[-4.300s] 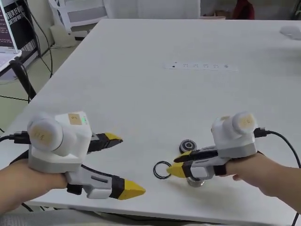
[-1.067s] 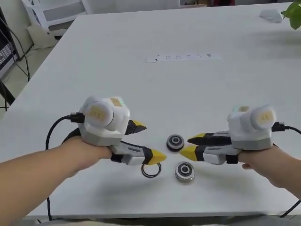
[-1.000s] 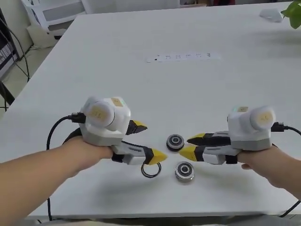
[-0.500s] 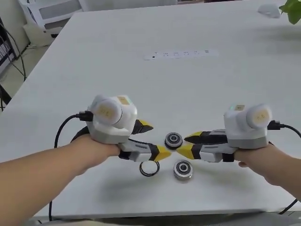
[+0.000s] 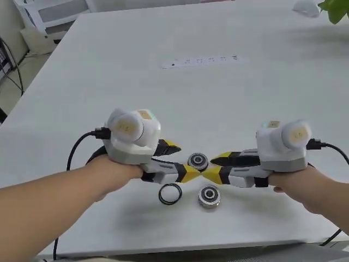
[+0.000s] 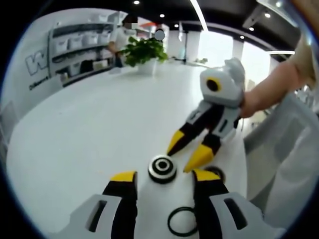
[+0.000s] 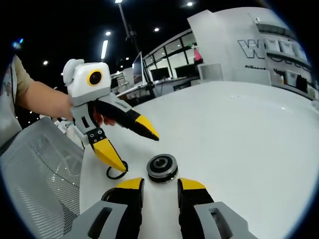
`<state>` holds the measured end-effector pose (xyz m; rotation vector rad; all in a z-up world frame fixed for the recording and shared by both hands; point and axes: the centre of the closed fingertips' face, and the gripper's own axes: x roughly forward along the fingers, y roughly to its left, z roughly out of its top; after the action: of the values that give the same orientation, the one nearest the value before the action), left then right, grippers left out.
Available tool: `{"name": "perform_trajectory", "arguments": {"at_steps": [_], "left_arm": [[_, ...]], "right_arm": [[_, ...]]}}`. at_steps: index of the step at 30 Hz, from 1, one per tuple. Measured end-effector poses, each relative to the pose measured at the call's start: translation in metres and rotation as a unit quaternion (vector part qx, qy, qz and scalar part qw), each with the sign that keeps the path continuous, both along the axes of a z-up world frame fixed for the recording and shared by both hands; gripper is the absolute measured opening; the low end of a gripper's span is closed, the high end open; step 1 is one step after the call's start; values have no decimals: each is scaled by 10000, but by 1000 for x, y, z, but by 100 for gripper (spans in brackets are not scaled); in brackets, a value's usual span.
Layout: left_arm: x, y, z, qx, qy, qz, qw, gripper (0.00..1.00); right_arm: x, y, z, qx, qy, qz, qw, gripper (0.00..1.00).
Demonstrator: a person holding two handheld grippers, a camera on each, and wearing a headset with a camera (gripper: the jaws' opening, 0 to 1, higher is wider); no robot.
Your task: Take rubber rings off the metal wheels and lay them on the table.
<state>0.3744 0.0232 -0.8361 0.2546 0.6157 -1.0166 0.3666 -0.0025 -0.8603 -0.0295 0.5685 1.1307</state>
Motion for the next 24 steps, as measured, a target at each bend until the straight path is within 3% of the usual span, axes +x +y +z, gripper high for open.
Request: {"name": "perform_trajectory", "arguments": {"at_steps": [24], "left_arm": [[6, -18, -8, 129, -23, -213, 9997, 27]], "right_arm": [[-4, 2, 1, 64, 4, 22, 10000, 24]]}}
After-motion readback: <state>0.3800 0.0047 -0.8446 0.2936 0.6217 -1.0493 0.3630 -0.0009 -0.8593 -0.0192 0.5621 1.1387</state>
